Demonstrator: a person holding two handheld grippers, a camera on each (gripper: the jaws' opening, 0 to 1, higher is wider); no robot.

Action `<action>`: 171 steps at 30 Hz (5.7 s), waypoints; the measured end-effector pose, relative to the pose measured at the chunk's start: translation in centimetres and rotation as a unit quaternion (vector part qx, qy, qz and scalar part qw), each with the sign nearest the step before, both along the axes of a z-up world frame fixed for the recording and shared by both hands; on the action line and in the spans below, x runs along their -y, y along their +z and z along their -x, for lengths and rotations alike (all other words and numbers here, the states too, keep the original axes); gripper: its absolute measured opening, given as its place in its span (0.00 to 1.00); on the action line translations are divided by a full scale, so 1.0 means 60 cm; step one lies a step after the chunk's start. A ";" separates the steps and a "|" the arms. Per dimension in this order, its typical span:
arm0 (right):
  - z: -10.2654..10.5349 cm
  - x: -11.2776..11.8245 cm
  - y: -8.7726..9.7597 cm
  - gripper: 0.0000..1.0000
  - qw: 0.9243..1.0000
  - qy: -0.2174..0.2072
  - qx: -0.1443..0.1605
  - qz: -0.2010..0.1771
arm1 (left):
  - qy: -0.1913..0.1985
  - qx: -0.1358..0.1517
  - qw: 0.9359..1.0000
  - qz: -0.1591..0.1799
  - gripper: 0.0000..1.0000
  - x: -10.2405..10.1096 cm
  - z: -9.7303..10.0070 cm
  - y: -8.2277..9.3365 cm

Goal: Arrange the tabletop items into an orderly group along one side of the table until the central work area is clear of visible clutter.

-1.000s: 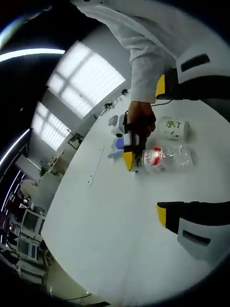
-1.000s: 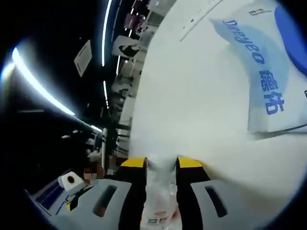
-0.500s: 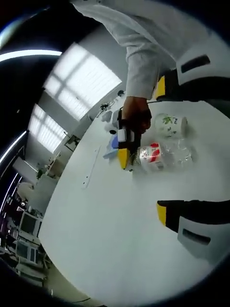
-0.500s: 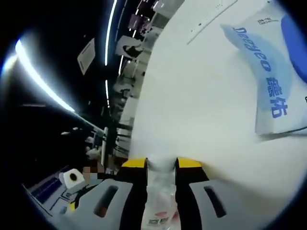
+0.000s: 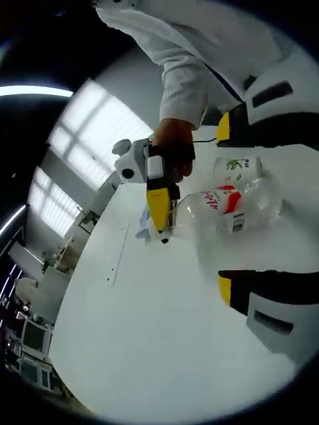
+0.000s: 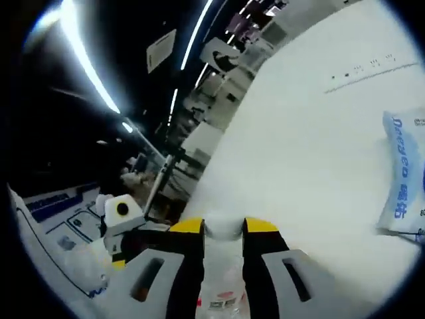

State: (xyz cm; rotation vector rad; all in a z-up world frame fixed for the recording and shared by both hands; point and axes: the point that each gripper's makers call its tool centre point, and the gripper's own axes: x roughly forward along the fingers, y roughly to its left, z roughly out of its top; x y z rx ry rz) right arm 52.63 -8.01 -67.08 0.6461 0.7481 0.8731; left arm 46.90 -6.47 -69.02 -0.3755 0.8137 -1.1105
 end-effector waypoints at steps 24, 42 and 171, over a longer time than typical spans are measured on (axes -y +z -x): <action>0.015 -0.039 0.066 0.18 0.981 0.083 0.157 0.076 | -0.095 0.051 0.994 0.021 0.39 0.039 0.005 -0.011; -0.018 0.004 0.126 0.18 0.940 0.080 0.300 0.141 | -0.115 0.204 0.972 -0.005 0.37 0.078 -0.073 0.026; -0.078 0.096 0.089 0.84 0.933 0.029 0.284 0.220 | -0.056 0.196 0.978 -0.051 0.83 0.035 -0.169 0.040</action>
